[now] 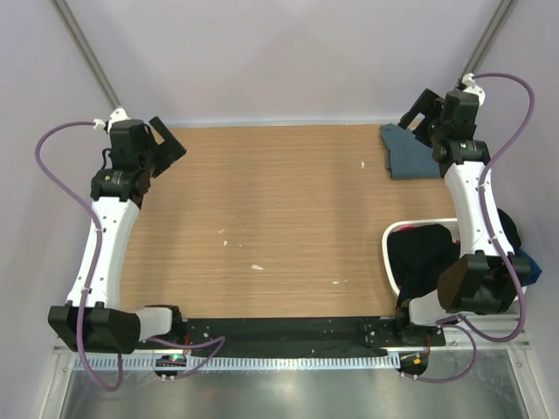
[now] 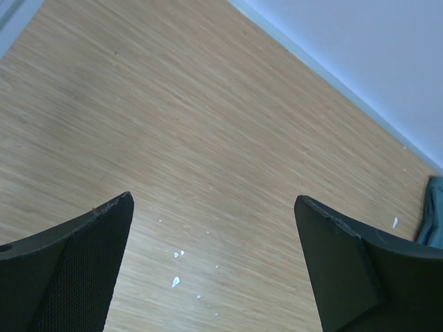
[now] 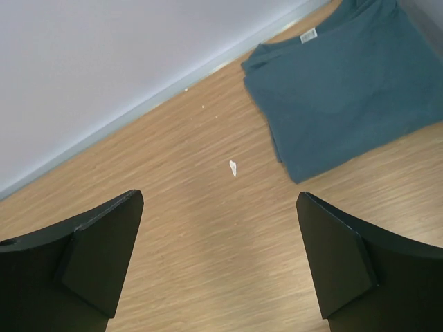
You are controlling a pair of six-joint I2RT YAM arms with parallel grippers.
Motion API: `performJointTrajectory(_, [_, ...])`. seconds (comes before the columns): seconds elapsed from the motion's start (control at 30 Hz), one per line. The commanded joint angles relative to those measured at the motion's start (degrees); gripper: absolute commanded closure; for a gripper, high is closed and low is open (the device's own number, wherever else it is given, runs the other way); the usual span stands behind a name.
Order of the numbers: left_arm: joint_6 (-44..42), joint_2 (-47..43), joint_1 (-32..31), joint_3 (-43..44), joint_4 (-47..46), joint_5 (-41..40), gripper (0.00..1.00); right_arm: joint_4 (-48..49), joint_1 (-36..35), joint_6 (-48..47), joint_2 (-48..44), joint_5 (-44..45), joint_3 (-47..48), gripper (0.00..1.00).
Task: Fold and stack the t-shirts
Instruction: Grab the tshirt from the pile
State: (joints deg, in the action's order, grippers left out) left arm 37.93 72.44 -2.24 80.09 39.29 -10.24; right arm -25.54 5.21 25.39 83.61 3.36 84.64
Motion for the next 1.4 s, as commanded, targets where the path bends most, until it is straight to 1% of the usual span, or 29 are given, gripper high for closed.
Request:
performJointTrajectory(0.0, [-1.9,-2.7,0.2,-0.9,-4.7,0.9,0.00,-0.1,0.2,-1.9,-0.7,2.5,7.0,0.00])
performJointTrajectory(0.07, [-3.5,-3.7,0.2,-2.0,-6.1,1.2,0.00,-4.1,0.2,-2.0,0.1,5.2,9.1,0.00])
performJointTrajectory(0.2, [-5.6,-4.1,0.1,-2.7,-7.8,3.1,0.00,-6.6,0.2,-3.1,-0.1,8.9,10.9,0.00])
performJointTrajectory(0.23, [-6.4,-3.8,0.2,-3.1,-8.3,3.2,0.00,-8.6,0.2,-3.3,0.1,11.0,11.5,0.00])
performJointTrajectory(0.3, [-6.6,-2.8,0.2,-3.1,-8.4,3.6,0.00,-12.4,0.2,-2.7,0.7,13.9,15.1,0.00])
performJointTrajectory(0.33, [-7.0,-2.2,0.2,-3.0,-8.4,3.7,0.00,-18.1,0.2,-1.3,1.3,19.8,16.6,0.00])
performJointTrajectory(0.37, [-7.3,-1.8,0.2,-2.8,-8.4,4.0,0.00,-21.1,0.5,0.3,2.4,23.2,17.8,0.00])
performJointTrajectory(0.4, [-7.5,-1.4,0.2,-2.9,-8.4,4.3,0.00,-24.3,2.6,4.2,3.2,25.3,19.6,0.00])
performJointTrajectory(0.43, [-7.6,-1.2,0.1,-3.4,-8.6,4.6,0.00,-31.5,4.3,6.6,4.1,26.6,20.5,0.00])
performJointTrajectory(0.47, [-7.6,-1.1,0.1,-4.8,-9.0,4.4,0.00,-35.1,6.3,9.0,5.5,26.5,21.1,0.00])
performJointTrajectory(0.5, [-7.6,-1.0,0.1,-5.6,-9.9,4.2,0.00,-37.9,10.7,11.8,5.9,26.1,20.4,0.00])
performJointTrajectory(0.53, [-7.7,-0.4,0.1,-5.8,-9.7,4.3,0.00,-41.6,11.9,12.8,5.5,26.0,19.3,0.00])
performJointTrajectory(0.57, [-8.2,0.0,0.2,-5.7,-9.2,4.9,0.00,-42.5,12.8,13.4,4.7,27.8,17.7,0.00])
performJointTrajectory(0.6, [-8.5,0.5,0.2,-5.5,-8.5,5.0,0.00,-43.0,13.2,14.1,2.6,29.4,13.9,0.00])
performJointTrajectory(0.67, [-8.6,1.4,0.2,-5.0,-7.9,4.2,0.00,-42.3,13.3,15.9,-0.7,31.6,9.3,0.00])
performJointTrajectory(0.7, [-8.6,1.6,0.1,-4.7,-7.8,3.9,0.00,-41.6,13.4,16.5,-3.7,31.7,4.7,0.00])
performJointTrajectory(0.8, [-8.5,2.1,0.1,-4.3,-7.5,3.7,0.00,-42.7,14.6,20.8,-5.6,31.9,-0.8,0.00])
performJointTrajectory(0.83, [-8.5,2.1,0.2,-4.4,-7.4,3.7,0.00,-46.6,14.6,22.1,-5.4,33.0,-1.5,0.00])
performJointTrajectory(0.87, [-8.4,2.1,0.1,-4.5,-7.4,3.7,0.00,-48.7,14.6,25.3,-5.2,34.1,-1.9,0.00])
performJointTrajectory(0.9, [-8.4,2.3,0.2,-4.7,-7.3,3.8,0.00,-50.4,14.6,26.6,-5.2,37.0,-3.2,0.00])
performJointTrajectory(0.93, [-8.2,2.3,0.2,-4.9,-7.2,3.8,0.00,-51.9,14.6,28.0,-5.9,38.0,-4.1,0.00])
performJointTrajectory(1.03, [-7.6,3.3,0.2,-4.4,-6.9,4.7,0.00,-49.5,14.7,29.2,-8.2,39.7,-8.3,0.00])
performJointTrajectory(1.1, [-7.3,4.2,0.2,-3.7,-6.4,5.5,0.00,-50.6,15.0,31.4,-8.0,40.1,-9.1,0.00])
performJointTrajectory(1.2, [-6.8,4.9,0.2,-2.4,-5.1,6.0,0.00,-58.7,15.0,36.5,-6.9,44.4,-8.0,0.00])
performJointTrajectory(1.27, [-6.6,5.0,0.2,-2.6,-4.9,6.4,0.00,-57.3,15.0,34.8,-7.7,44.5,-8.7,0.00])
performJointTrajectory(1.3, [-6.5,5.2,0.2,-2.7,-5.0,6.5,0.00,-54.3,15.0,34.2,-8.1,44.0,-10.7,0.00])
performJointTrajectory(1.37, [-6.3,5.7,0.2,-2.5,-4.8,7.2,0.00,-51.9,15.1,33.2,-8.6,42.3,-13.0,0.00])
